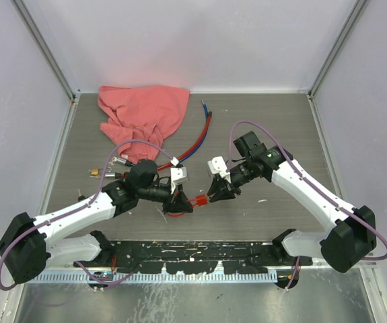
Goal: Lock with the key
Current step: Lock the lock.
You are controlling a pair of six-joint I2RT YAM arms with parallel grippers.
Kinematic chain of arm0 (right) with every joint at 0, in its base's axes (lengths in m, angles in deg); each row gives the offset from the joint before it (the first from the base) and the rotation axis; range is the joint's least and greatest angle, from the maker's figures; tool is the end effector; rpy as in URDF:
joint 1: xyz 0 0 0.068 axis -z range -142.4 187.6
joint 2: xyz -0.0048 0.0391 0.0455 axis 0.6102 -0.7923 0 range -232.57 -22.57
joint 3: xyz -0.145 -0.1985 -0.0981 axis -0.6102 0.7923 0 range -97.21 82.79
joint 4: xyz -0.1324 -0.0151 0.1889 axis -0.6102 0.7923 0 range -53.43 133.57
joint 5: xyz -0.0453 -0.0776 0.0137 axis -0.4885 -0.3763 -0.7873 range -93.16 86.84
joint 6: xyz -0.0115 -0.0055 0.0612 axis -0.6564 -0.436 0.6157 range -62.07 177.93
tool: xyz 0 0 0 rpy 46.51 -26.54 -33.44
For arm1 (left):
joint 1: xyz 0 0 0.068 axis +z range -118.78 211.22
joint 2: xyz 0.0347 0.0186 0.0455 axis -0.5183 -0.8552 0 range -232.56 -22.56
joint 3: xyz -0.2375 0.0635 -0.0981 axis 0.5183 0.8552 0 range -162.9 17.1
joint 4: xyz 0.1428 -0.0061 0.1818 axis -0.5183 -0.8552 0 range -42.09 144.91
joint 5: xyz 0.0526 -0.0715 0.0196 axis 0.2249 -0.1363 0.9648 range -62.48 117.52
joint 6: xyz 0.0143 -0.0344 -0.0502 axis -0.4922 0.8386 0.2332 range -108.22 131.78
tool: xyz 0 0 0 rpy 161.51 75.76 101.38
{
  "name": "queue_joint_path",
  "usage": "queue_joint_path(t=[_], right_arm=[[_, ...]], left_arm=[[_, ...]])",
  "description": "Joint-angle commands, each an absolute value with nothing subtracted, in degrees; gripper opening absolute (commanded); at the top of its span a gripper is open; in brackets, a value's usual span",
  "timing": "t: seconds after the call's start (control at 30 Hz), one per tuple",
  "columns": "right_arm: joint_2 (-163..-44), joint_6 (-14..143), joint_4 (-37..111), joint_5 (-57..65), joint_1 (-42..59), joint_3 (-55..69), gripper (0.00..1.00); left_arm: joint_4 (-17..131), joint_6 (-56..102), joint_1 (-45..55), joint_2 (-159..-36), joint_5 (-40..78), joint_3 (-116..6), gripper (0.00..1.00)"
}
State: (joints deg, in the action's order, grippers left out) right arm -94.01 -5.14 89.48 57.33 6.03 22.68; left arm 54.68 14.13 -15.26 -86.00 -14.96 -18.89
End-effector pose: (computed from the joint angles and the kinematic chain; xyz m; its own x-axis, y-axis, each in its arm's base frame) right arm 0.1496 0.1407 0.2852 0.1697 -0.4111 -0.8956 -0.9468 -0.3200 -0.0325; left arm 0.1272 -0.1806 0.2467 -0.3584 0.3335 -0.8719 0.9327 0.0880 -0.3497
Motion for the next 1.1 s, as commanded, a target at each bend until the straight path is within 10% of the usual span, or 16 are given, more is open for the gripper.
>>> queue_joint_path(t=[0.0,0.37,0.77,1.07], right_arm=[[-94.24,-3.06,86.65,57.32,5.28,21.28,0.30],[-94.06,-5.35,87.30,55.32,4.35,21.05,0.02],[-93.36,-14.46,90.07,51.76,3.85,19.07,0.01],[-97.42,22.10,76.63,49.68,5.92,18.44,0.01]], left_arm=[[58.51,14.42,-15.01,-86.07,-16.71,-21.92,0.00],[59.26,15.58,-14.32,-86.55,-17.48,-21.66,0.00],[71.74,34.09,-5.95,-94.84,-34.32,-21.50,0.00],[58.48,4.10,-17.57,-78.25,3.71,-19.68,0.00]])
